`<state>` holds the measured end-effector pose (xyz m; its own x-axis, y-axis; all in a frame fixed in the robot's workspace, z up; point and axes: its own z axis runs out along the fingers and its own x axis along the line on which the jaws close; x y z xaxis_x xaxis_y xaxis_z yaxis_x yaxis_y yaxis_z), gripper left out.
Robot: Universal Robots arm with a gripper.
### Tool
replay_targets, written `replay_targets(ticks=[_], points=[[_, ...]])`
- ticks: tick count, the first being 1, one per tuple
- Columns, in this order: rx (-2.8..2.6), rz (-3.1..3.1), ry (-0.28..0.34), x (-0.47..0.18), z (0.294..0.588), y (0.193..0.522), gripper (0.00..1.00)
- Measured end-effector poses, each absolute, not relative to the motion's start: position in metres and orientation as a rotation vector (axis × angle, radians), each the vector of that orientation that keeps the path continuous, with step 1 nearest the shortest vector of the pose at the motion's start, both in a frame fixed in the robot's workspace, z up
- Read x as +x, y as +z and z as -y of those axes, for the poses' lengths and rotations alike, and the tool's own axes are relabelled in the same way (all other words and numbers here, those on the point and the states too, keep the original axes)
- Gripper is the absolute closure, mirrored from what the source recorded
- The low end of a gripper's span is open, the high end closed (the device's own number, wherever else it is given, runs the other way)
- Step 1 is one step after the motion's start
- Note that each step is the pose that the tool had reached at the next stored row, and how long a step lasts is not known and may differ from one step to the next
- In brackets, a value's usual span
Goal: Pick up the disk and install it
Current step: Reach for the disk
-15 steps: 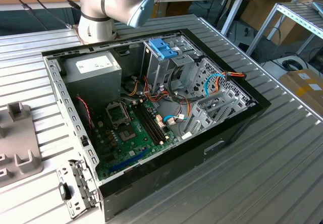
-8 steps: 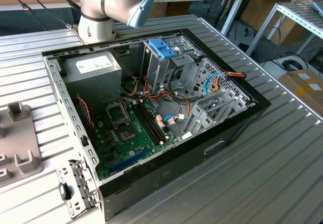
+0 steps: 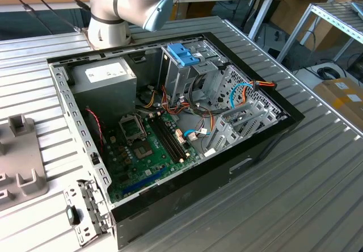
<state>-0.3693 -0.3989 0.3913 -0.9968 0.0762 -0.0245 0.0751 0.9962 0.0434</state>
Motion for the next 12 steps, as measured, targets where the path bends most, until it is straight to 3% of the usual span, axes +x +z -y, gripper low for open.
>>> replay_targets(ticks=[12], points=[[0.118,-3.113,0.066,-0.3749,0.3989,0.3912,0.9]])
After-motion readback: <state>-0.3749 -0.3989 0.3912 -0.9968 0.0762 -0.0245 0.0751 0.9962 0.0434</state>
